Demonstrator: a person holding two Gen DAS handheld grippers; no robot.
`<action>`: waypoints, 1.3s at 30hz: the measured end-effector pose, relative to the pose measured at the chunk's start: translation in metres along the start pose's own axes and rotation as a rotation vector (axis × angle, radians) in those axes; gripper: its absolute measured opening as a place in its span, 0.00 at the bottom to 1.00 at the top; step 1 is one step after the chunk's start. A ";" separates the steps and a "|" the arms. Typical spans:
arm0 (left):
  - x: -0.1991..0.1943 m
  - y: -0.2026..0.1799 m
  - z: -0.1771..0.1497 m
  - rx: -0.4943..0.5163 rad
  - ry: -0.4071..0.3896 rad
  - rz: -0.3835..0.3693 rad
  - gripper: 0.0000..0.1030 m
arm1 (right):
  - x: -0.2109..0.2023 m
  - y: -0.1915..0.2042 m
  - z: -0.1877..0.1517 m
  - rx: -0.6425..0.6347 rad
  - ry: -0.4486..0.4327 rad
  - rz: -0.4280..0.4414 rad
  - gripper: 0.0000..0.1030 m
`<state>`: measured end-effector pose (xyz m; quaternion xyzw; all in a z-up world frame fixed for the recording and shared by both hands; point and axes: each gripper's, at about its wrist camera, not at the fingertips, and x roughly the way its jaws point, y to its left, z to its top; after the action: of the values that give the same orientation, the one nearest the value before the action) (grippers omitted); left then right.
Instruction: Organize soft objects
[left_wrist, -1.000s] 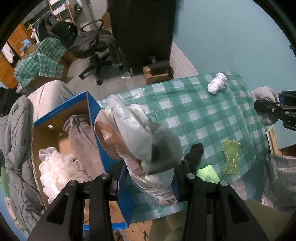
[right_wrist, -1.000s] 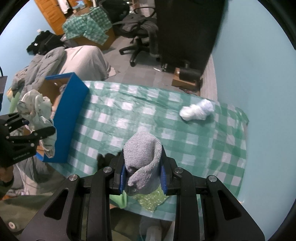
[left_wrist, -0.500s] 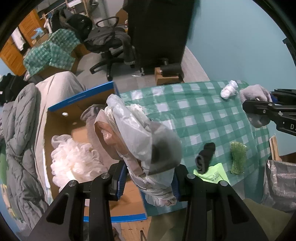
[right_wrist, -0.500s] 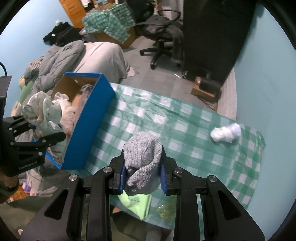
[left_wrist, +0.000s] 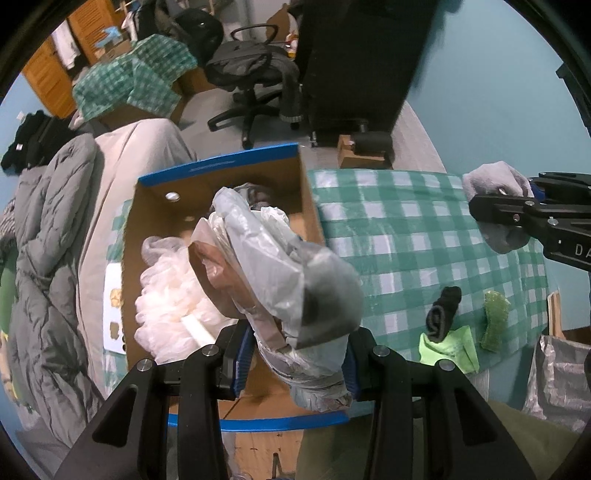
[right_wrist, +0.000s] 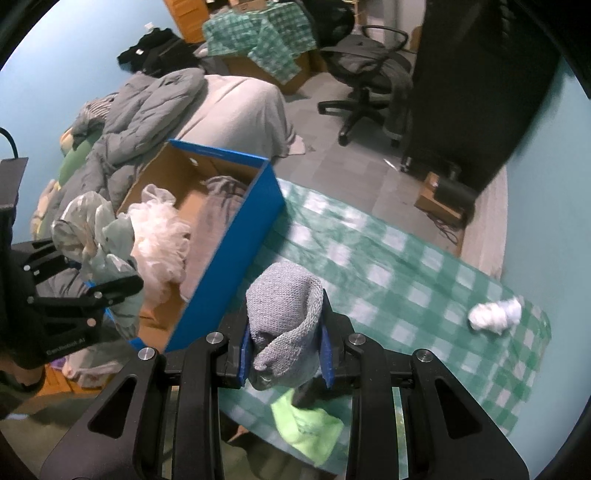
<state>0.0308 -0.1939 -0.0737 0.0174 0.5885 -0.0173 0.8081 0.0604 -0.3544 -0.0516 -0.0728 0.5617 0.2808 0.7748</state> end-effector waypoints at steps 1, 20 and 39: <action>0.001 0.004 -0.001 -0.009 0.003 0.001 0.40 | 0.004 0.005 0.004 -0.008 0.002 0.012 0.26; 0.029 0.066 -0.024 -0.173 0.060 -0.028 0.40 | 0.060 0.085 0.054 -0.128 0.063 0.123 0.26; 0.050 0.085 -0.028 -0.208 0.110 -0.042 0.51 | 0.104 0.114 0.068 -0.144 0.132 0.120 0.37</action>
<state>0.0232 -0.1080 -0.1289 -0.0779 0.6309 0.0276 0.7714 0.0794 -0.1937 -0.0988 -0.1130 0.5933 0.3609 0.7106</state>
